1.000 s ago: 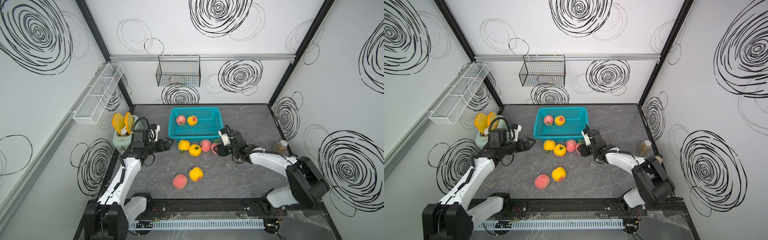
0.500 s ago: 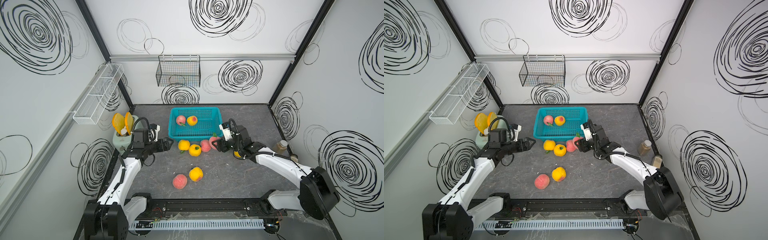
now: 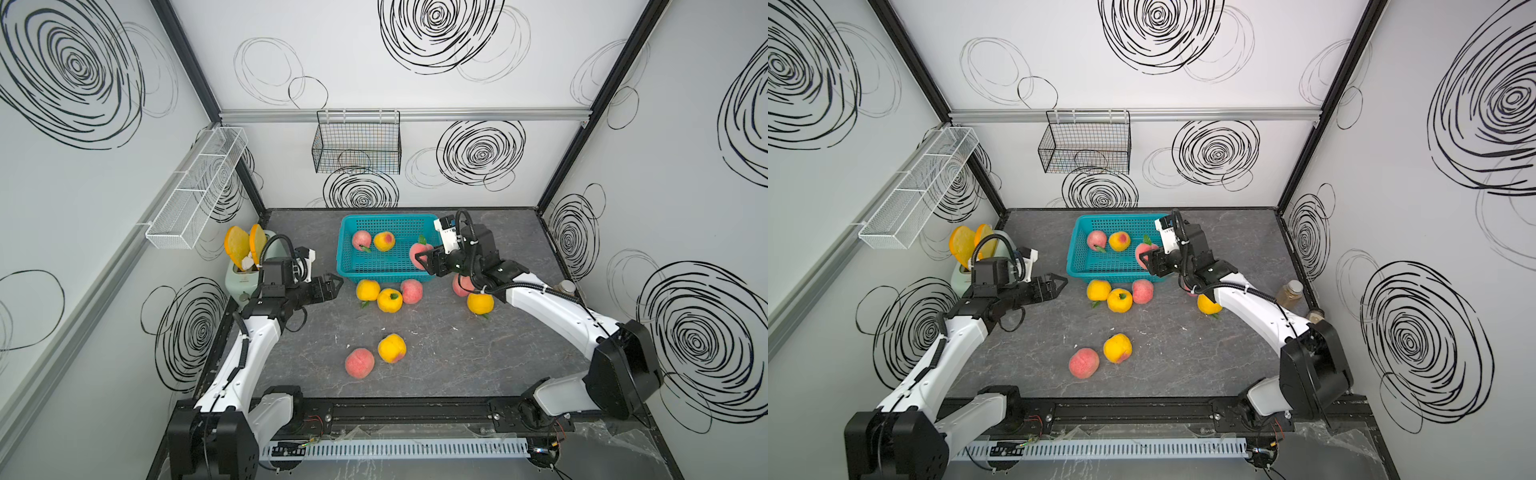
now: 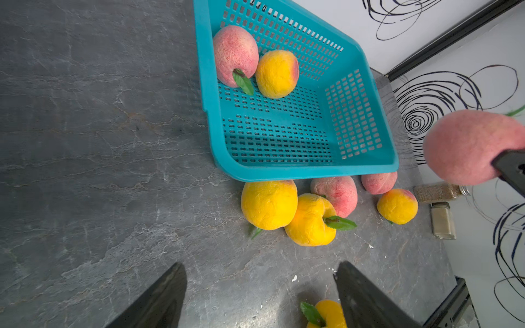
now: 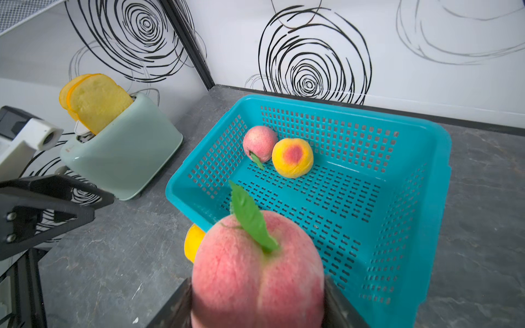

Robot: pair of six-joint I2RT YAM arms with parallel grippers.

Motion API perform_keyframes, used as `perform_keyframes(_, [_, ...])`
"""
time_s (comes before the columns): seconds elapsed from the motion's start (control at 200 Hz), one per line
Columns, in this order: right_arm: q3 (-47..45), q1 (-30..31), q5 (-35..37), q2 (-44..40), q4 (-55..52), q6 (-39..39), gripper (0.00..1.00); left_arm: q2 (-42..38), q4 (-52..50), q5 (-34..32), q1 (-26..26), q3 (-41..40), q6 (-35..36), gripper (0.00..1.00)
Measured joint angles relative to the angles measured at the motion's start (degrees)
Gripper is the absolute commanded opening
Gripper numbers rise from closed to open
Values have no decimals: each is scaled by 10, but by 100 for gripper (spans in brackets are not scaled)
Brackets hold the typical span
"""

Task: Put the peaches into the basket
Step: Pick up the peach from the center of the board.

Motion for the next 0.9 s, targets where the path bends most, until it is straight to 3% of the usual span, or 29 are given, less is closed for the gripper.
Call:
perform_keyframes(0.245, [87, -26, 0, 99, 17, 11, 49, -23, 1, -3, 4, 0, 0, 86])
perform_keyframes(0.61, [267, -46, 3, 324, 12, 19, 49, -23, 2, -3, 4, 0, -2, 86])
perform_keyframes(0.9, [394, -35, 56, 438, -52, -9, 51, -23, 3, -2, 4, 0, -4, 86])
